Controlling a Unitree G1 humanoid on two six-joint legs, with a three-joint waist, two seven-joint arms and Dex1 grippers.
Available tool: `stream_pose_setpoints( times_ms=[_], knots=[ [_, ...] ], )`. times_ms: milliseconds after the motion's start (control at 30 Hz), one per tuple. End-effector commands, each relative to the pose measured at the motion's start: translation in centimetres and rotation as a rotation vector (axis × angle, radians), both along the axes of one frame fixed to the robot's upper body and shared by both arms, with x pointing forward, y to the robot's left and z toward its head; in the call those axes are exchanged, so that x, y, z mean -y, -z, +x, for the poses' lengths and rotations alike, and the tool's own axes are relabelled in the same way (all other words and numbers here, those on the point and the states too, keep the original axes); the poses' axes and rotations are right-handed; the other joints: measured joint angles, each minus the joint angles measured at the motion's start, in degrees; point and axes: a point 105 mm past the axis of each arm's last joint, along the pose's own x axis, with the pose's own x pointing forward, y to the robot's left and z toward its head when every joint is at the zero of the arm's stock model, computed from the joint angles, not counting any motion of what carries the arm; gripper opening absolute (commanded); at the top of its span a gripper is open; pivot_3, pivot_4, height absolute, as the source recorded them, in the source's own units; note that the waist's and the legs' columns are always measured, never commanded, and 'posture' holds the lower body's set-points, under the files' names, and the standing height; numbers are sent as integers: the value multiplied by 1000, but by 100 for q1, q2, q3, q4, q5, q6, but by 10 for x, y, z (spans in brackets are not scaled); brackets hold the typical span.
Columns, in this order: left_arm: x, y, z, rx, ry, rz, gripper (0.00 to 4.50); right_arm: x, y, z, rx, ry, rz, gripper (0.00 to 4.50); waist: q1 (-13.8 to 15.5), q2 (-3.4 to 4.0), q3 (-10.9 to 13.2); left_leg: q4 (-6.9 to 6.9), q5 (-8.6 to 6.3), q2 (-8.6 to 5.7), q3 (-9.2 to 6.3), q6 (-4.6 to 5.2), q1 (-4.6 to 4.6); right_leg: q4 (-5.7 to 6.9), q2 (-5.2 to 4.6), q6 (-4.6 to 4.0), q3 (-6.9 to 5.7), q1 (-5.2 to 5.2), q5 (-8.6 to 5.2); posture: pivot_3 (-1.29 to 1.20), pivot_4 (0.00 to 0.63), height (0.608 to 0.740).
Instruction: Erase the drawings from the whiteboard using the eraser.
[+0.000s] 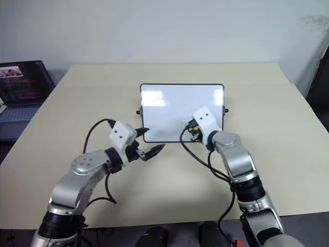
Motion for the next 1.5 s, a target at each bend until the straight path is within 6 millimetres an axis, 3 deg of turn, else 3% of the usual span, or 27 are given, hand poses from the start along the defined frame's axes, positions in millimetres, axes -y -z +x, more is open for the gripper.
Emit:
stream_pose_setpoints(
  times_ms=[33, 367, 600, 733, 1500],
  knots=[
    [12, -10, -7, 37, 85, -2, 4500, 18, -20, -2, 48, 60, 26, 996, -2, 0, 0, 0, 0, 0, 1, 0, 0, 0, 0, 0, 0, 0, 0, 0, 150, 740],
    [37, -13, -33, -38, 338, -89, 4500, 65, -13, -16, -20, 239, 25, 996, -14, 0, 0, 0, -4, 3, 7, 8, 1, 2, 0, 0, 3, 0, 0, 0, 150, 740],
    [38, -12, -37, -46, 397, -96, 4500, 97, 8, -32, -108, 382, 39, 996, -13, 0, 0, 0, -5, 2, 10, 9, 2, 3, 1, 1, 4, 0, -1, 0, 150, 740],
    [40, -9, -41, -45, 427, -95, 4500, 115, 13, -31, -130, 486, 85, 996, -18, 0, 0, 1, -5, 2, 16, 10, 4, 5, 2, 0, 8, 0, -1, 0, 150, 740],
    [37, -8, -44, -43, 429, -57, 4500, 106, 23, -22, -159, 490, 152, 996, -17, 1, 0, 1, -5, 2, 17, 12, 6, 8, 7, 0, 9, 1, 0, 0, 150, 740]
  ],
)
